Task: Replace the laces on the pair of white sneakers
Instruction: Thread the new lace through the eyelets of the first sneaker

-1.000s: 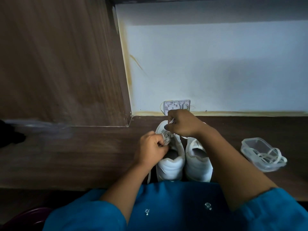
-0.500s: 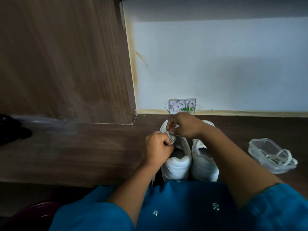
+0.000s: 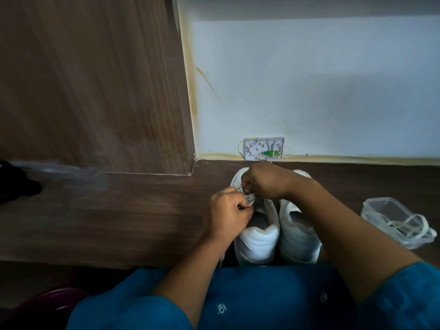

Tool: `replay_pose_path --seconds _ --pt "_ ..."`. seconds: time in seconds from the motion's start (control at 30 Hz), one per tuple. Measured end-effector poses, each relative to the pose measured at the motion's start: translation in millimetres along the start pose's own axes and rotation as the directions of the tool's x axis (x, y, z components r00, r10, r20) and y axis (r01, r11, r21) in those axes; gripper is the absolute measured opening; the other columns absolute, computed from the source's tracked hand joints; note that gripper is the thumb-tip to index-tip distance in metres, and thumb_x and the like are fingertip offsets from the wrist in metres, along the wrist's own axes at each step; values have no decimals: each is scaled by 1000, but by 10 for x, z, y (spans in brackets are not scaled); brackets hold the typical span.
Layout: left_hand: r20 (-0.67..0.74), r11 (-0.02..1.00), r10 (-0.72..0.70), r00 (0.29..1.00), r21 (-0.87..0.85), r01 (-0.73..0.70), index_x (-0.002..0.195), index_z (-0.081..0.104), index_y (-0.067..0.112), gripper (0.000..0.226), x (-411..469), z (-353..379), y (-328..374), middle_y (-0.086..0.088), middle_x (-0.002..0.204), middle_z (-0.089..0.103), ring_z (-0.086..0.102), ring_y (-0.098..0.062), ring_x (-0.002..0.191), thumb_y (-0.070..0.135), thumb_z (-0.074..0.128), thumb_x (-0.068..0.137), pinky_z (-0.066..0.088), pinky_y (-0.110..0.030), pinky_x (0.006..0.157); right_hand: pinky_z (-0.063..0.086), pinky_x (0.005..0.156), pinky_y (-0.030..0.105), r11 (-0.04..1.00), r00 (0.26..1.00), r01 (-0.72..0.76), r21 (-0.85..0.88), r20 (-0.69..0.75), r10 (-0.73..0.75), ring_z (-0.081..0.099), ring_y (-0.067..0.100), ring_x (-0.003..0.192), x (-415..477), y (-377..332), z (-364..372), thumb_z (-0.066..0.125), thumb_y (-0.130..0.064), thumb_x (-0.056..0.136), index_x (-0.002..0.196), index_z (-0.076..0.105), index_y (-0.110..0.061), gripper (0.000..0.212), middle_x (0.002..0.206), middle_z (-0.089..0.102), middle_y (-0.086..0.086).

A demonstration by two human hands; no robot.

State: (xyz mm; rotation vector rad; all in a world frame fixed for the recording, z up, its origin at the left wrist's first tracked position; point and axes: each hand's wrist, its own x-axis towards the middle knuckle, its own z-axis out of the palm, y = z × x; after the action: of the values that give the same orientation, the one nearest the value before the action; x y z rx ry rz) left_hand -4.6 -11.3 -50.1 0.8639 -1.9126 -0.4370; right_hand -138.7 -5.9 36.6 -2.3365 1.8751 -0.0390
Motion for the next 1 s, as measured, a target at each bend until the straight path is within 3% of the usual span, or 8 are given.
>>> replay_pose_path --seconds 0.13,0.27,0.37,0.47,0.63,0.8,1.0 --pt "-6 1000 6 1000 -5 -6 48 59 8 14 8 4 -3 -1 53 50 47 -15 51 14 68 57 28 -28 41 28 64 20 989 996 67 -131 -51 -74 60 23 95 -12 -22 26 54 -15 91 100 69 -6 20 100 68 10" --pt "-8 1000 -2 1000 -6 2 47 59 9 13 1 -7 -10 1 53 49 45 -13 47 15 66 56 31 -32 40 40 73 31 952 991 111 -287 -41 -128 59 27 93 -20 -49 62 51 -15 89 95 68 -7 19 99 65 12" --pt "-16 1000 -4 1000 -10 4 47 59 9 14 -6 -7 -3 1 52 50 45 -12 45 15 67 57 33 -34 41 43 75 32 927 991 114 -357 -31 -133 59 26 98 -26 -65 80 50 -16 90 102 67 -9 22 107 63 9" --pt "-25 1000 -5 1000 -17 5 47 59 9 16 -11 -5 -5 0 52 49 45 -13 45 16 68 58 33 -34 39 35 68 27 914 990 112 -389 -34 -136 59 26 100 -34 -96 67 49 -14 90 105 64 -9 22 112 60 9" --pt "-25 998 -45 999 -35 44 48 57 9 13 -17 1 -4 1 54 50 47 -15 46 15 65 56 35 -34 39 37 71 30 915 988 140 -378 -8 -154 57 26 99 -69 -157 38 50 -13 88 104 64 -10 22 112 55 9" --pt "-31 994 -98 995 -55 96 53 53 13 13 -16 9 5 2 57 53 50 -16 49 15 66 54 39 -34 44 32 63 26 962 992 120 -246 -11 -127 61 26 90 -42 -110 66 56 -13 85 94 71 -11 17 97 66 11" --pt "12 981 -185 983 -57 186 66 56 16 15 -15 9 49 0 57 60 58 -20 53 11 69 59 48 -37 50 43 76 28 998 994 53 -41 -91 -57 60 24 96 -111 -72 47 54 -10 82 110 61 -15 29 101 68 8"
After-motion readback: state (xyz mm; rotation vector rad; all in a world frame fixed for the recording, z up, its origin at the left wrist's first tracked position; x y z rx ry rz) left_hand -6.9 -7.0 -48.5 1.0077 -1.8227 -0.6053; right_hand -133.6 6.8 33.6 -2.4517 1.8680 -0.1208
